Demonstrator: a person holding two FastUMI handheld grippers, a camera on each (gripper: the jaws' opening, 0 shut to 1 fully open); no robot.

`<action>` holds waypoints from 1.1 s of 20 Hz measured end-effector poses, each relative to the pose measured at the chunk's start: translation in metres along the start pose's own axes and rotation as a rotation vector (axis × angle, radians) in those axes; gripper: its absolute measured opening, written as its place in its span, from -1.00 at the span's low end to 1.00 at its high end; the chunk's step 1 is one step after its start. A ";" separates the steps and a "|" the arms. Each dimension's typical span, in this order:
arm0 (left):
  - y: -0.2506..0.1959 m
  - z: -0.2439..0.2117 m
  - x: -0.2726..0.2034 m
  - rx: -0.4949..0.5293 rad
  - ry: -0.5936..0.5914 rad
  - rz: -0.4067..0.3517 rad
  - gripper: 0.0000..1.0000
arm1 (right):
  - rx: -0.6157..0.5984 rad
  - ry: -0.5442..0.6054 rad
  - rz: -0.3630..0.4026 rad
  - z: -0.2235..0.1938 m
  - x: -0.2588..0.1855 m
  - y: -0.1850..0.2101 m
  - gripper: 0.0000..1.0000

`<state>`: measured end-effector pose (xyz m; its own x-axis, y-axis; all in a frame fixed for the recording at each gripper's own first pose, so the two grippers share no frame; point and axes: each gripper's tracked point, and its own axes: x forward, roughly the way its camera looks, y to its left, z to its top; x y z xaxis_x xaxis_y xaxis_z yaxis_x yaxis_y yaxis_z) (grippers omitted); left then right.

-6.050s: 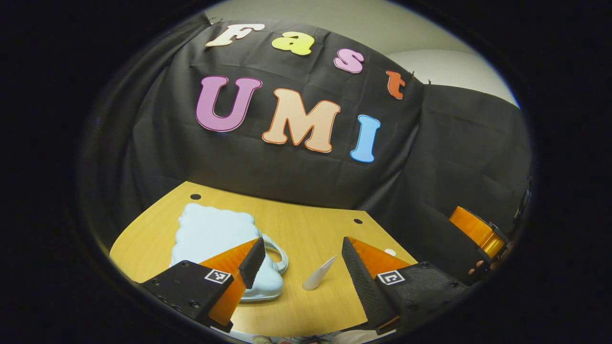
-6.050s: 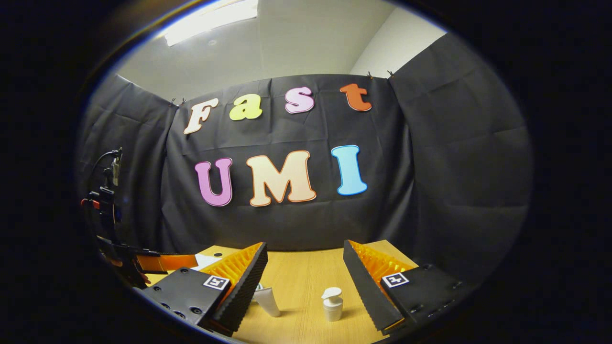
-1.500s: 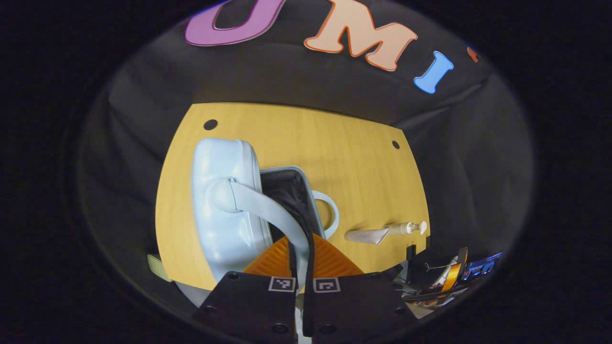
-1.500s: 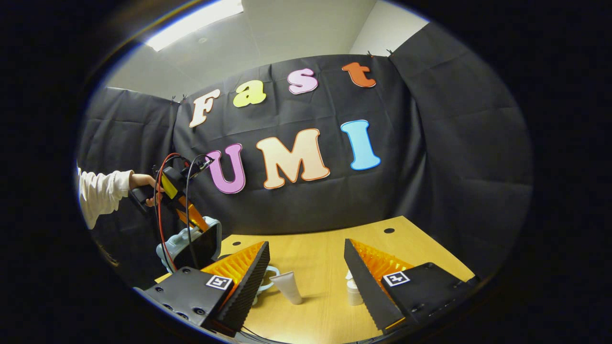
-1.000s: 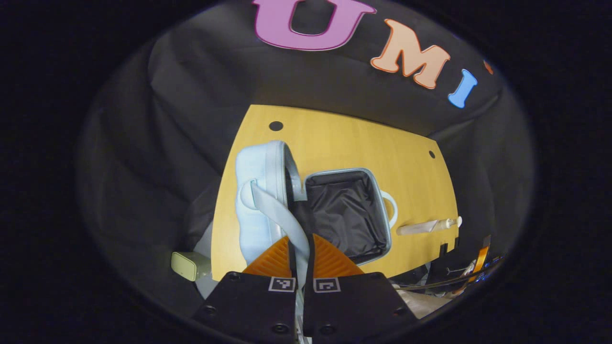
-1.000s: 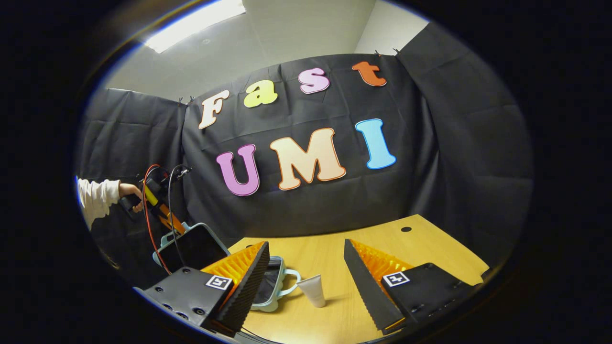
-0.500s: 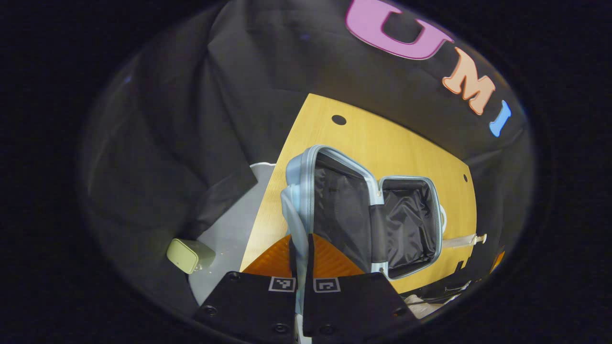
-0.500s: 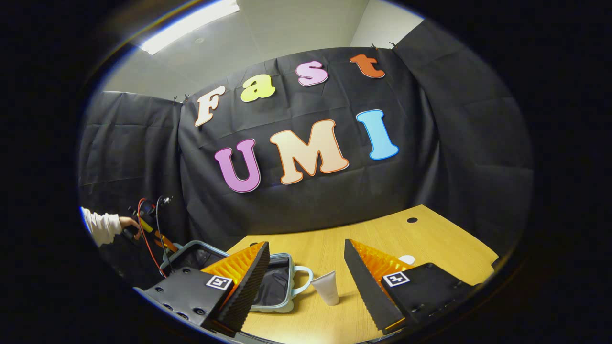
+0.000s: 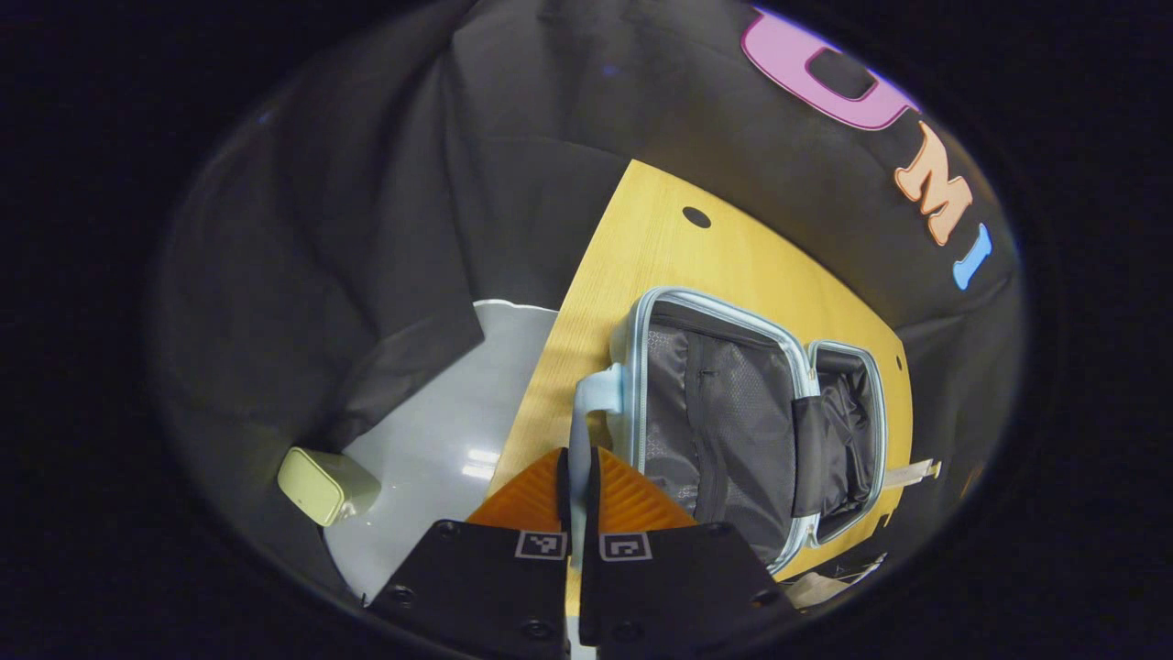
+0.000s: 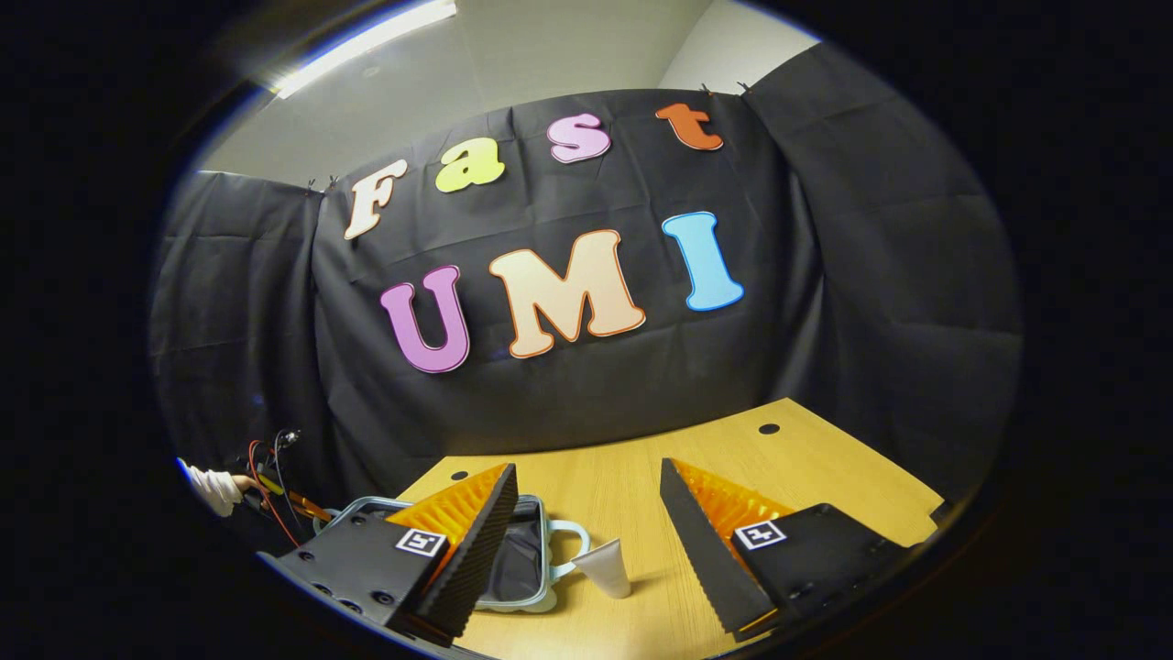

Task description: First open the suitcase, pack the skin care products into it, and then close the suitcase.

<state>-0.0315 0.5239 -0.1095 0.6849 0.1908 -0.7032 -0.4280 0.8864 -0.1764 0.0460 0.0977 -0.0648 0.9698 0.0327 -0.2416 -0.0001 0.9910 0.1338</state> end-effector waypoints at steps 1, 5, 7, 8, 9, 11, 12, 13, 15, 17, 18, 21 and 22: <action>0.003 -0.002 0.004 -0.005 0.004 -0.002 -1.00 | -0.006 0.005 0.001 0.000 0.003 0.001 0.95; 0.015 -0.013 0.020 0.008 0.015 0.017 -1.00 | -0.018 0.027 0.020 -0.006 0.014 0.009 0.96; 0.027 -0.012 0.020 0.039 0.006 0.054 -1.00 | -0.018 0.031 0.022 -0.005 0.016 0.009 0.96; 0.027 -0.011 0.017 0.044 0.003 0.057 -0.87 | -0.020 0.032 0.022 -0.005 0.017 0.007 0.96; 0.030 -0.006 0.015 0.061 -0.012 0.079 -0.96 | -0.024 0.031 0.019 -0.005 0.016 0.006 0.96; 0.037 0.004 0.007 0.112 -0.058 0.123 -0.81 | -0.030 0.027 0.011 -0.003 0.013 0.000 0.95; 0.039 0.010 -0.002 0.135 -0.083 0.155 -0.39 | -0.034 0.023 0.006 -0.001 0.011 -0.005 0.95; 0.039 0.017 -0.013 0.157 -0.124 0.183 0.02 | -0.037 0.019 0.001 0.000 0.010 -0.009 0.95; 0.020 0.031 -0.038 0.167 -0.210 0.188 0.48 | -0.039 0.017 -0.005 0.001 0.006 -0.017 0.96; -0.011 0.039 -0.072 0.172 -0.311 0.179 0.53 | -0.034 0.021 -0.006 0.000 0.003 -0.027 0.96; -0.032 0.044 -0.086 0.188 -0.375 0.168 0.69 | -0.029 0.023 -0.006 -0.001 0.002 -0.033 0.96; -0.123 0.042 -0.134 0.227 -0.536 0.062 0.90 | -0.029 0.030 0.000 -0.004 -0.004 -0.049 0.96; -0.156 0.035 -0.142 0.234 -0.570 0.017 0.92 | -0.032 0.035 0.003 -0.006 -0.005 -0.054 0.96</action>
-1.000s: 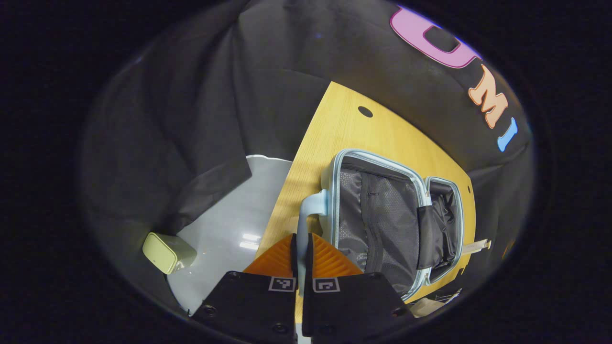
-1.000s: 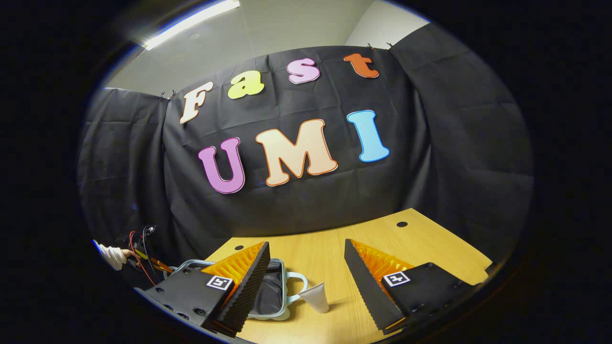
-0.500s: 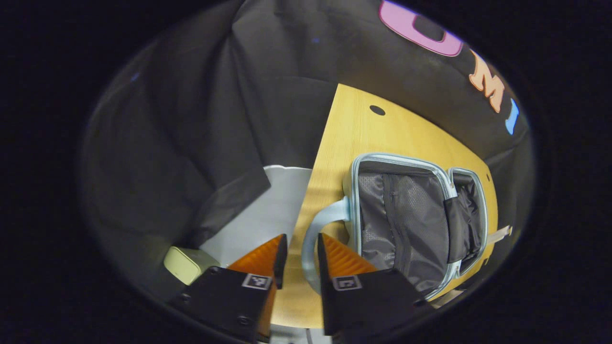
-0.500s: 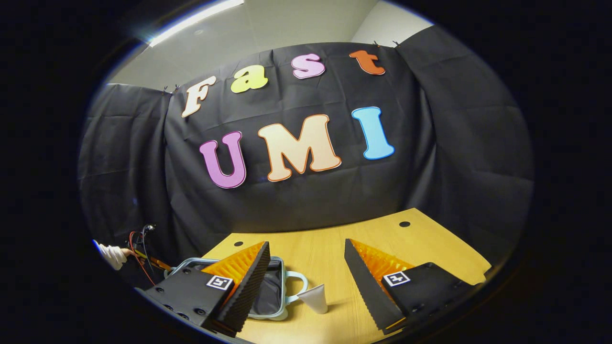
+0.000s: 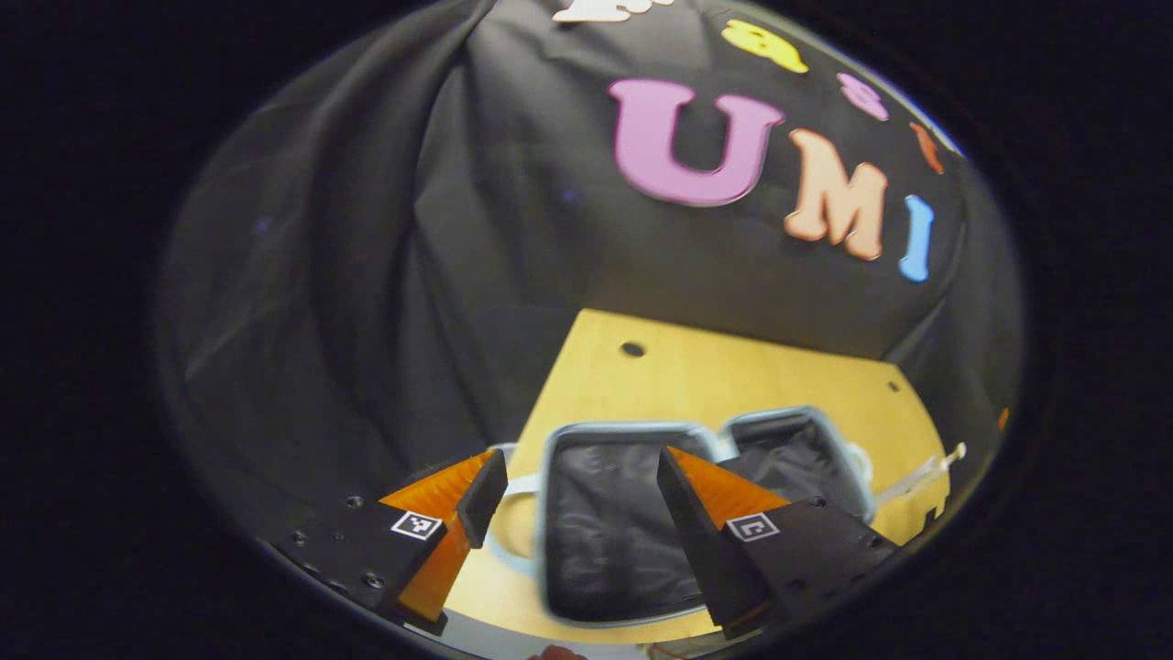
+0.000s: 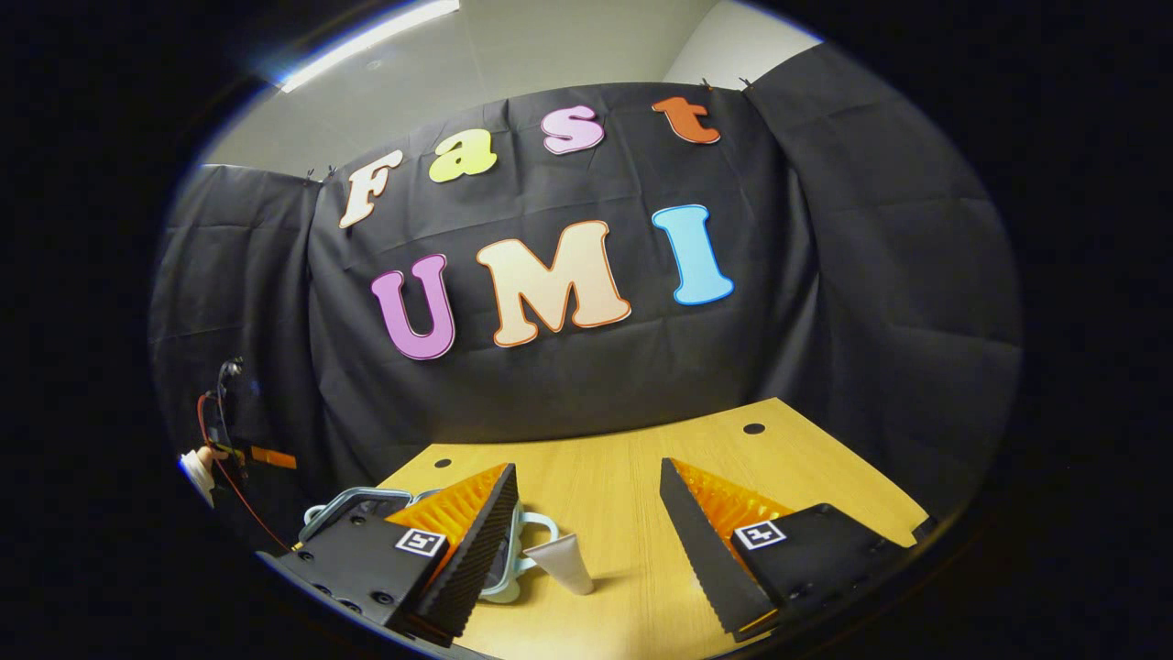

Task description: First open the suitcase, pack the skin care products into it, and then close the suitcase.

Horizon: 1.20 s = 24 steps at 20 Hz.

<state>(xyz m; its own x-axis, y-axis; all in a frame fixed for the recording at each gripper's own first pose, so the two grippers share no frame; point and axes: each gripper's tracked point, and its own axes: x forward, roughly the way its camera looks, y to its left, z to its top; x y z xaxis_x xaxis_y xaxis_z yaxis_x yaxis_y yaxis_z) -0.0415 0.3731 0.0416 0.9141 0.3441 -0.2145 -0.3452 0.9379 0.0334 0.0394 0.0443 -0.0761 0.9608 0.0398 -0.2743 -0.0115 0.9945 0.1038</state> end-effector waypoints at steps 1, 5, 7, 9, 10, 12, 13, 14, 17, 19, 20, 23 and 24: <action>-0.034 0.006 -0.009 -0.011 -0.048 -0.043 0.92 | 0.000 0.004 0.003 -0.002 -0.002 -0.007 0.96; -0.160 0.018 -0.040 -0.056 -0.212 -0.170 0.92 | 0.001 0.038 0.004 -0.019 -0.006 -0.035 0.89; -0.218 0.007 -0.050 -0.067 -0.246 -0.232 0.92 | 0.004 0.077 0.005 -0.038 -0.007 -0.052 0.96; -0.272 -0.004 -0.053 -0.076 -0.277 -0.310 0.92 | 0.006 0.122 0.000 -0.062 -0.006 -0.070 0.96; -0.298 -0.014 -0.050 -0.083 -0.276 -0.349 0.91 | 0.011 0.142 0.002 -0.073 -0.006 -0.077 0.96; -0.344 -0.037 -0.040 -0.096 -0.256 -0.423 0.91 | 0.013 0.184 0.009 -0.099 -0.003 -0.090 0.96; -0.364 -0.051 -0.033 -0.099 -0.236 -0.450 0.87 | 0.006 0.197 0.012 -0.111 0.000 -0.097 0.96; -0.382 -0.065 -0.024 -0.108 -0.224 -0.473 0.87 | 0.000 0.212 0.015 -0.122 0.004 -0.102 0.96; -0.431 -0.105 0.000 -0.110 -0.185 -0.543 0.92 | -0.034 0.227 0.027 -0.149 0.017 -0.113 0.90; -0.445 -0.132 0.018 -0.086 -0.150 -0.550 0.92 | -0.048 0.231 0.030 -0.163 0.024 -0.119 0.90; -0.451 -0.140 0.028 -0.075 -0.139 -0.548 0.92 | -0.048 0.237 0.032 -0.169 0.028 -0.120 0.90; -0.470 -0.170 0.046 -0.051 -0.082 -0.547 0.92 | -0.052 0.253 0.042 -0.183 0.035 -0.122 0.90; -0.471 -0.179 0.054 -0.045 -0.061 -0.532 0.91 | -0.056 0.255 0.047 -0.184 0.037 -0.122 0.90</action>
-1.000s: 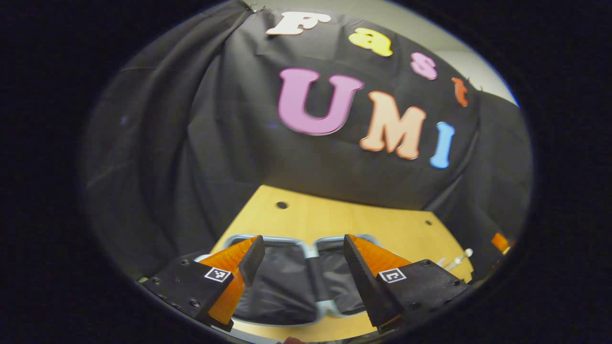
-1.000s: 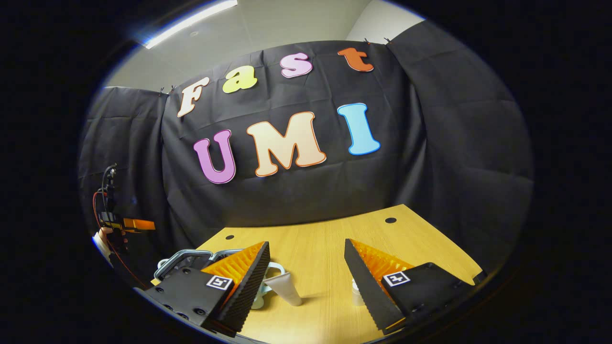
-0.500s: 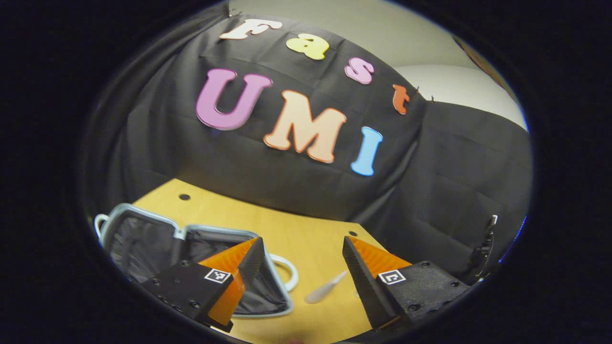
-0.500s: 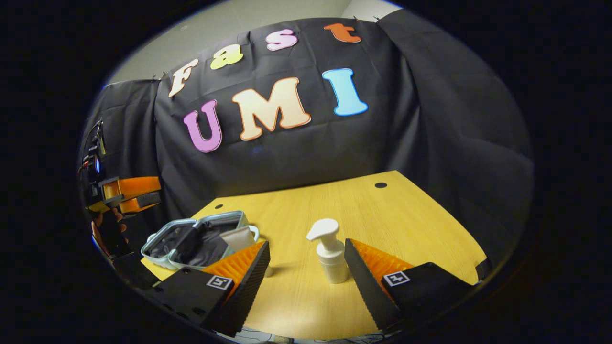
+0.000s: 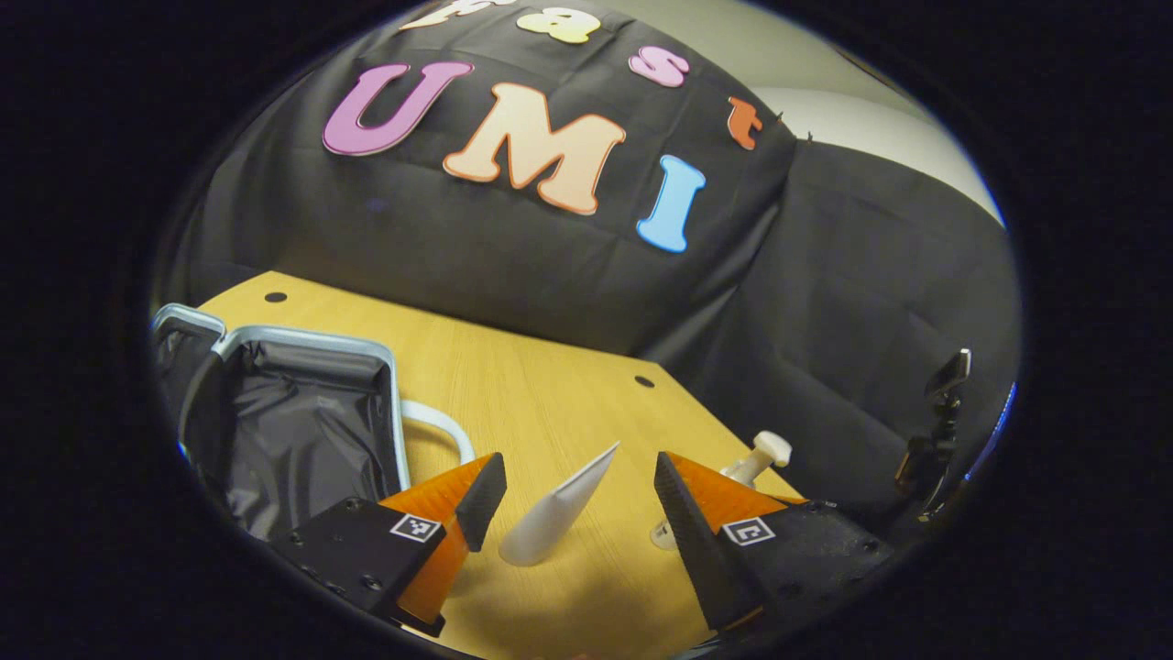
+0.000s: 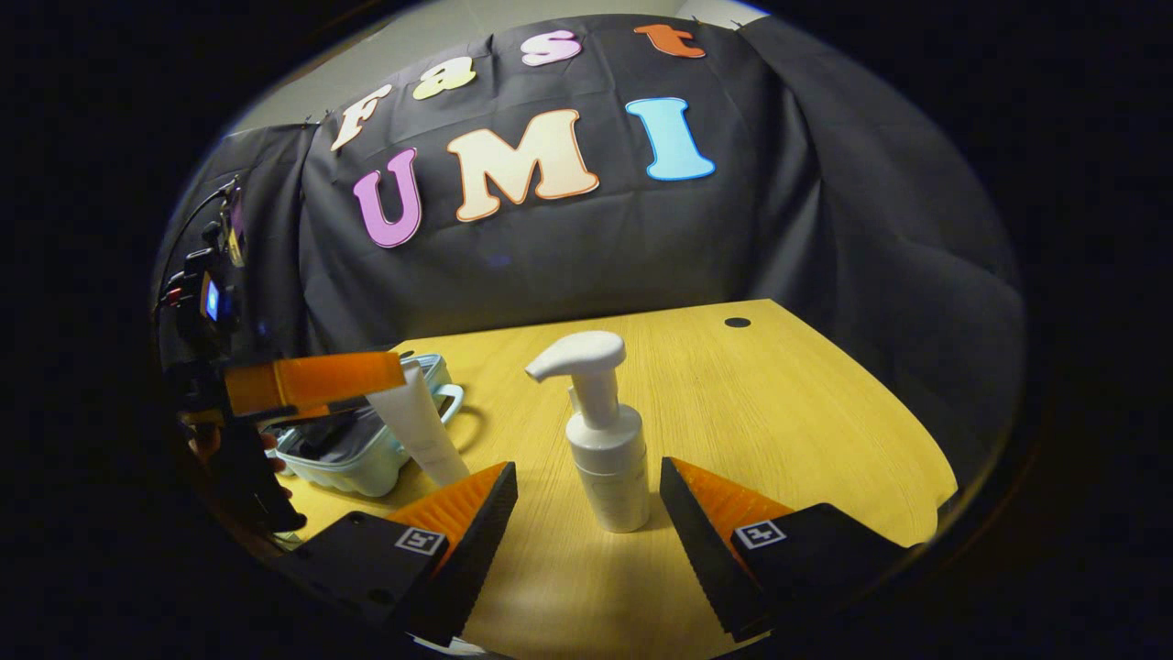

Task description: First open the suitcase, pack the skin care products into it, and then close the suitcase.

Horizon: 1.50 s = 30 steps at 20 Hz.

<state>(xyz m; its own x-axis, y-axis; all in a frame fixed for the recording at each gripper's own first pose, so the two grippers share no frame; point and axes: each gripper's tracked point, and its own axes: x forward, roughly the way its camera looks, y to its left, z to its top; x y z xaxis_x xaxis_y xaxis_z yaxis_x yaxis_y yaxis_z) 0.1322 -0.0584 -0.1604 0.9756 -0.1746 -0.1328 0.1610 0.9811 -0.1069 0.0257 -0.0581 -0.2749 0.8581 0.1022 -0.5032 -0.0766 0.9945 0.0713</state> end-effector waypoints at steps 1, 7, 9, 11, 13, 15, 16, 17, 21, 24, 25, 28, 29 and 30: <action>0.002 -0.008 0.005 0.000 0.020 0.015 0.89 | -0.005 -0.001 0.003 0.000 0.002 -0.002 0.96; 0.021 -0.051 0.032 0.015 0.104 0.118 0.33 | -0.031 0.009 0.014 -0.005 0.021 -0.011 0.96; 0.023 -0.051 0.037 0.023 0.092 0.134 -0.13 | -0.038 0.012 0.020 -0.006 0.028 -0.011 0.90; 0.028 -0.044 0.037 0.007 0.071 0.145 -0.23 | -0.059 0.025 0.025 -0.013 0.035 -0.010 0.90; 0.032 -0.044 0.035 -0.016 0.093 0.163 -0.34 | -0.079 0.045 0.032 -0.020 0.040 -0.009 0.92; 0.033 -0.039 0.033 -0.024 0.097 0.162 -0.44 | -0.088 0.043 0.026 -0.020 0.043 -0.010 0.77; 0.032 -0.034 0.031 -0.026 0.098 0.156 -0.44 | -0.094 0.041 0.022 -0.021 0.045 -0.011 0.59; 0.030 -0.027 0.028 -0.026 0.098 0.149 -0.45 | -0.096 0.041 0.024 -0.019 0.045 -0.010 0.35; 0.027 0.005 0.008 -0.007 0.105 0.126 -0.45 | -0.132 0.060 0.022 -0.019 0.052 -0.009 0.22; 0.044 0.032 -0.012 -0.026 0.099 0.148 -0.45 | -0.115 0.070 0.020 -0.008 0.048 0.001 0.24; 0.054 0.039 -0.020 -0.034 0.106 0.166 -0.45 | -0.104 0.067 0.027 0.000 0.045 0.008 0.24; 0.095 0.059 -0.048 -0.029 0.149 0.236 -0.45 | -0.078 0.075 0.055 0.022 0.038 0.038 0.18; 0.109 0.063 -0.058 -0.024 0.170 0.257 -0.45 | -0.064 0.077 0.070 0.030 0.035 0.052 0.18; 0.124 0.064 -0.067 -0.022 0.200 0.277 -0.45 | -0.048 0.079 0.086 0.037 0.034 0.068 0.18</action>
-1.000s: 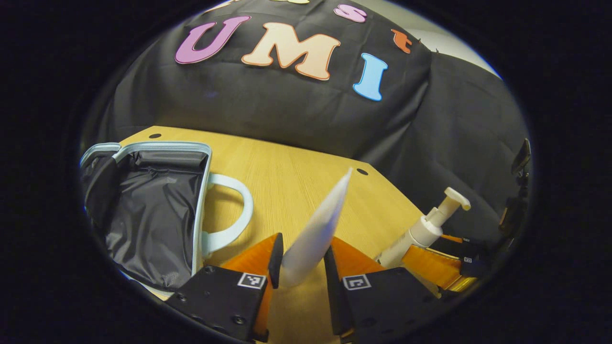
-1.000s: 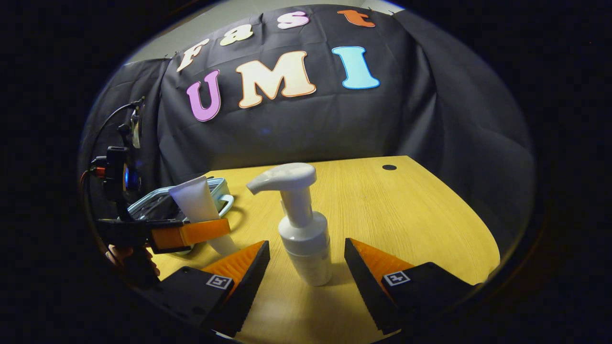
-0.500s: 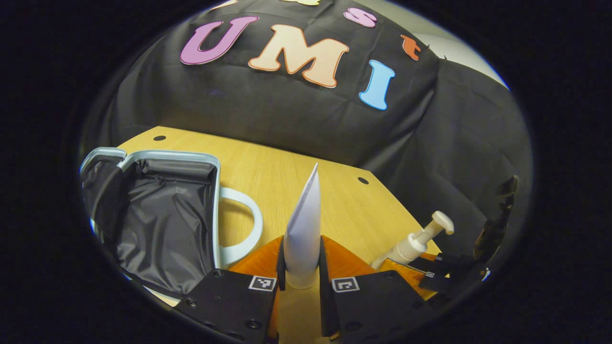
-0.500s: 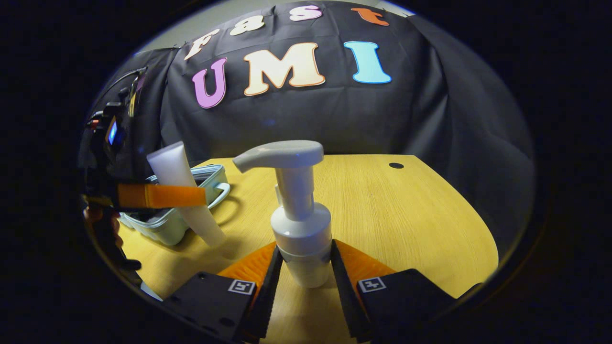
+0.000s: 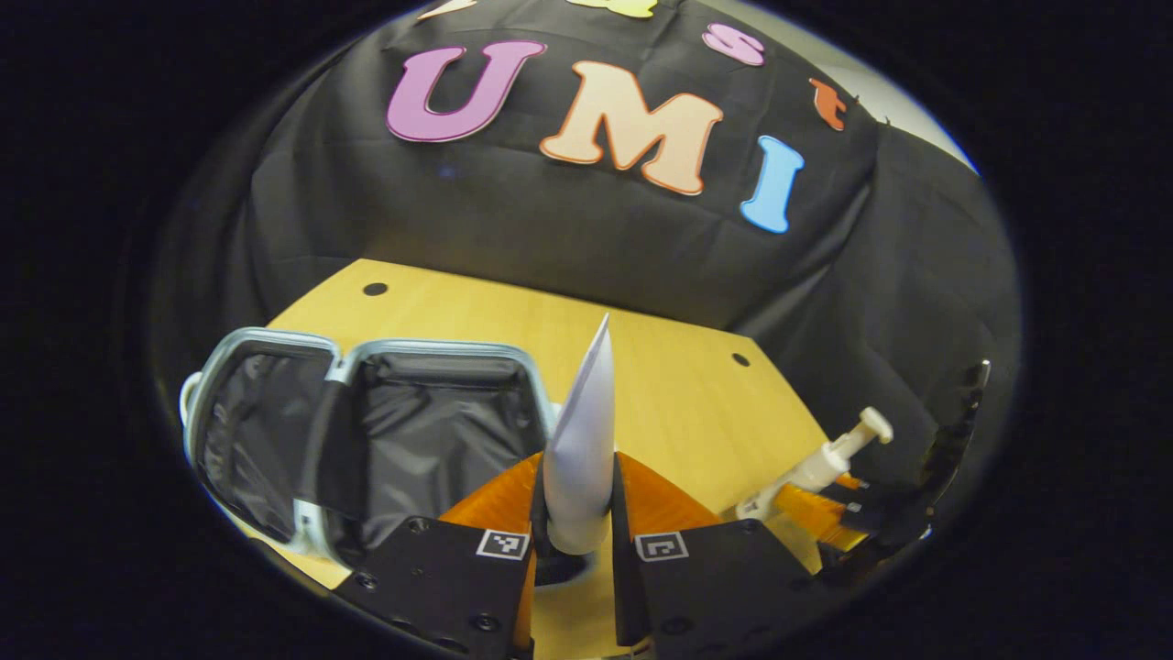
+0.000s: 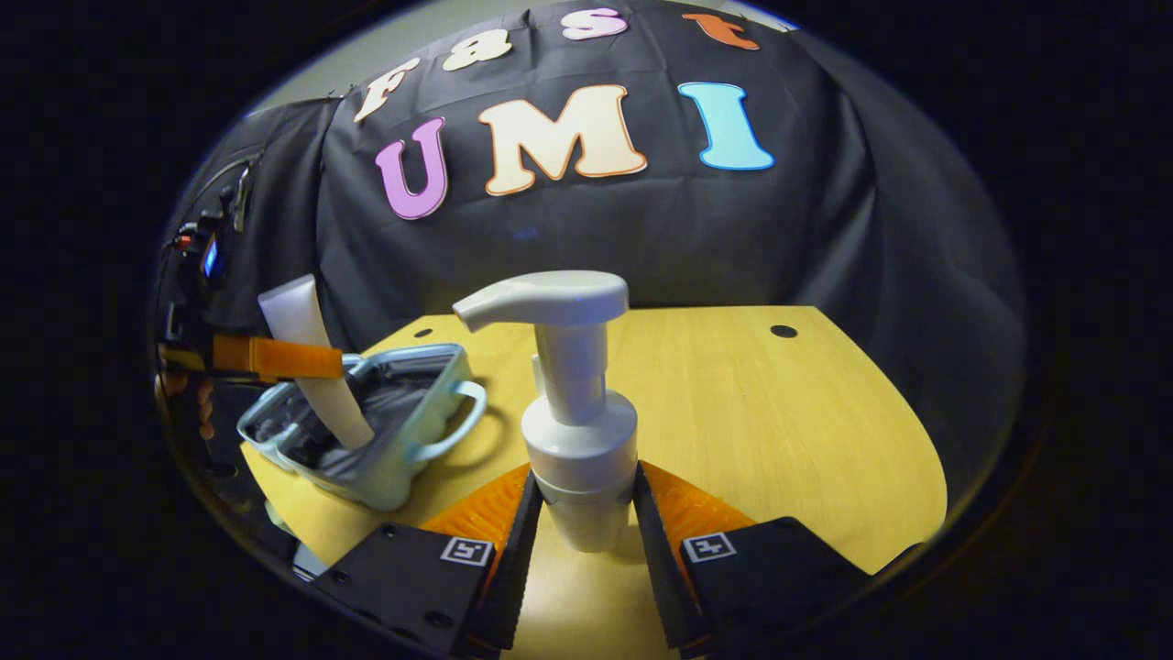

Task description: First open the suitcase, pack the skin care products into it, and then close the suitcase.

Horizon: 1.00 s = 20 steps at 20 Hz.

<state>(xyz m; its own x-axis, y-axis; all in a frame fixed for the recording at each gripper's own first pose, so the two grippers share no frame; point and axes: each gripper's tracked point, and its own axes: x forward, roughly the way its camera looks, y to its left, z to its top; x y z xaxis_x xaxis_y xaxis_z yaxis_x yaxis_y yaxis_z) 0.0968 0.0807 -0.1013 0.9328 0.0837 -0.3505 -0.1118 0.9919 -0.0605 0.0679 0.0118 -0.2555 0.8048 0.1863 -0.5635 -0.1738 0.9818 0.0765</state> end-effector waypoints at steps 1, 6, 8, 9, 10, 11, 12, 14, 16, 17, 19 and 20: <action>0.016 -0.002 -0.003 0.000 0.034 0.020 -0.45 | 0.014 0.001 0.014 0.007 0.000 0.015 0.20; 0.075 -0.048 0.003 -0.011 0.307 0.096 -0.45 | 0.059 0.033 0.100 0.025 0.009 0.099 0.22; 0.082 -0.063 0.010 -0.040 0.381 0.086 -0.39 | 0.058 0.058 0.132 0.025 0.016 0.130 0.17; 0.086 -0.069 0.015 -0.048 0.407 0.081 -0.39 | 0.060 0.071 0.149 0.025 0.018 0.144 0.20; 0.090 -0.074 0.018 -0.052 0.425 0.082 -0.45 | 0.062 0.082 0.165 0.023 0.020 0.158 0.20; 0.096 -0.075 0.021 -0.053 0.432 0.088 -0.45 | 0.063 0.098 0.174 0.020 0.022 0.169 0.19; 0.101 -0.075 0.026 -0.056 0.436 0.092 -0.41 | 0.062 0.115 0.178 0.015 0.024 0.177 0.18; 0.107 -0.072 0.031 -0.074 0.430 0.092 -0.39 | 0.062 0.146 0.184 0.008 0.029 0.190 0.21; 0.116 -0.063 0.028 -0.083 0.416 0.110 -0.23 | 0.054 0.171 0.187 0.000 0.034 0.200 0.20; 0.118 -0.057 0.025 -0.091 0.400 0.115 -0.06 | 0.048 0.183 0.186 -0.003 0.036 0.203 0.17; 0.121 -0.042 0.018 -0.122 0.358 0.113 0.51 | 0.038 0.205 0.185 -0.010 0.041 0.209 0.20; 0.122 -0.033 0.012 -0.138 0.334 0.112 0.68 | 0.033 0.215 0.185 -0.014 0.043 0.212 0.20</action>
<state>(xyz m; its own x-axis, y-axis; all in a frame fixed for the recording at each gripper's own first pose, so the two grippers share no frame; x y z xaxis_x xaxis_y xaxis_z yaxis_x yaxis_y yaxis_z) 0.0834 0.1996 -0.1441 0.7516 0.1323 -0.6462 -0.2730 0.9542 -0.1221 0.0578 0.2277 -0.2751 0.6214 0.3540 -0.6989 -0.2848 0.9331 0.2194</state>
